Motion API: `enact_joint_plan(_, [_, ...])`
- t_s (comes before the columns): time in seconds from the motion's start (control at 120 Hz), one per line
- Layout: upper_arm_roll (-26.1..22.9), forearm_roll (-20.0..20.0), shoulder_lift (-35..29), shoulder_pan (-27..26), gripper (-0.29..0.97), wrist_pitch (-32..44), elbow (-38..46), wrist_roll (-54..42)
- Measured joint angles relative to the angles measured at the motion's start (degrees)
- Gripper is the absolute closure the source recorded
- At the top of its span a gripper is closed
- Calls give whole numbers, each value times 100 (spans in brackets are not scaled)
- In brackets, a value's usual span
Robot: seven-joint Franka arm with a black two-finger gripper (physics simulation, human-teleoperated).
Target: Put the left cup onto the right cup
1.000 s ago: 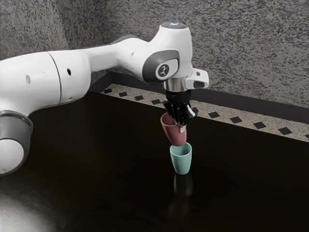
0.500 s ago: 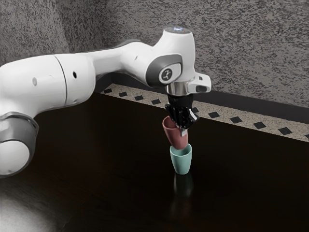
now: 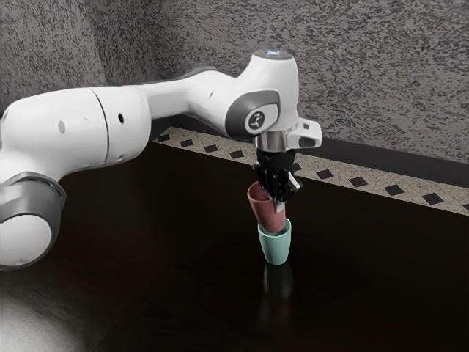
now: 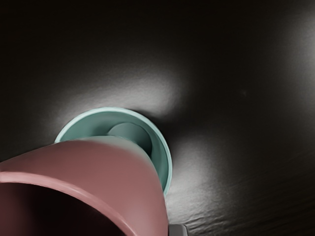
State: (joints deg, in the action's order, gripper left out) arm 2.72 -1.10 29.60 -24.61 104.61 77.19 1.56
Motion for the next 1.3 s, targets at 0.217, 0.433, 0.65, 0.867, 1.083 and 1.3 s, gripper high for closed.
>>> enact_joint_plan(0.217, [0, -1, 36, -4, 78, 8, 0, 0])
enact_joint_plan(0.433, [-7, 1, 51, -9, 78, 12, -1, 1])
enact_joint_plan(0.65, [-17, 2, 107, -9, 78, 16, -18, 2])
enact_joint_plan(0.867, [-18, -4, 171, -9, 78, 18, -78, 3])
enact_joint_plan(1.083, [-18, -13, 208, -8, 78, 21, -86, 3])
enact_joint_plan(1.3, [-20, -22, 234, -15, 77, 33, -88, 1])
